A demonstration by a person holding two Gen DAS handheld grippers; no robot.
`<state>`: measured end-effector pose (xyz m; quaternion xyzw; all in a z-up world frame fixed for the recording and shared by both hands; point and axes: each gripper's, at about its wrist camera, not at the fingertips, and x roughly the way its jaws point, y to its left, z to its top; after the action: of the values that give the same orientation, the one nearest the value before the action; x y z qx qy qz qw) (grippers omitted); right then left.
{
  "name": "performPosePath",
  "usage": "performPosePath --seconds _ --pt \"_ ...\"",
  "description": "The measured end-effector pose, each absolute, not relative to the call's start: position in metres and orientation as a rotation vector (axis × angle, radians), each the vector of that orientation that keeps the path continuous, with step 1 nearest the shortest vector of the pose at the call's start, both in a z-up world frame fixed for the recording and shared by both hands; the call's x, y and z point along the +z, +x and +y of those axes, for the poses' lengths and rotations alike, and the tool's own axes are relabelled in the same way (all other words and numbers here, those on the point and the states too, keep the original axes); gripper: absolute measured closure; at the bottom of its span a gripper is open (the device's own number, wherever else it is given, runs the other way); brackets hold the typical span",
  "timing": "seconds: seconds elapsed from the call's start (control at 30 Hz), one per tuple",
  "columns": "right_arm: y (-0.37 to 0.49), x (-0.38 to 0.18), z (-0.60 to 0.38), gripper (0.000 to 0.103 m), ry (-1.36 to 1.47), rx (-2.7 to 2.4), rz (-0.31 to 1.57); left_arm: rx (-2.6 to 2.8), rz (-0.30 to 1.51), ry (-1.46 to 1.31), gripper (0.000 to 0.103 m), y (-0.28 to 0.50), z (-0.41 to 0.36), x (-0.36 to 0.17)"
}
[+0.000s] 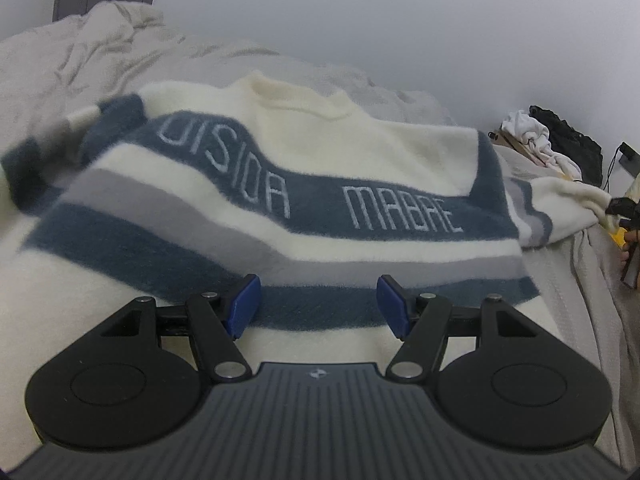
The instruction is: Fold large clothes
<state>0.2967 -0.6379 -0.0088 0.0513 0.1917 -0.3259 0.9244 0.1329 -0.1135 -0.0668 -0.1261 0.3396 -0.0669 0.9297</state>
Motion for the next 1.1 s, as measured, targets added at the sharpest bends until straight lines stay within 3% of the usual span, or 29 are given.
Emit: performPosePath --seconds 0.03,0.07,0.37,0.73,1.1 --pt "0.290 -0.005 -0.635 0.037 0.123 -0.654 0.382 -0.137 0.685 -0.249 0.034 0.130 -0.113 -0.064" --pt "0.284 -0.001 -0.631 0.035 0.138 -0.640 0.368 -0.138 0.675 -0.242 0.034 0.126 -0.112 -0.060" --pt "0.220 0.033 -0.556 0.035 0.163 -0.496 0.374 -0.179 0.607 -0.221 0.034 0.088 -0.095 -0.033" --pt "0.111 0.090 -0.395 0.035 0.091 -0.207 0.355 -0.259 0.546 -0.241 0.034 0.015 -0.049 -0.005" --pt "0.030 0.083 -0.240 0.035 0.127 0.068 0.433 -0.224 0.468 -0.238 0.033 -0.026 -0.004 0.022"
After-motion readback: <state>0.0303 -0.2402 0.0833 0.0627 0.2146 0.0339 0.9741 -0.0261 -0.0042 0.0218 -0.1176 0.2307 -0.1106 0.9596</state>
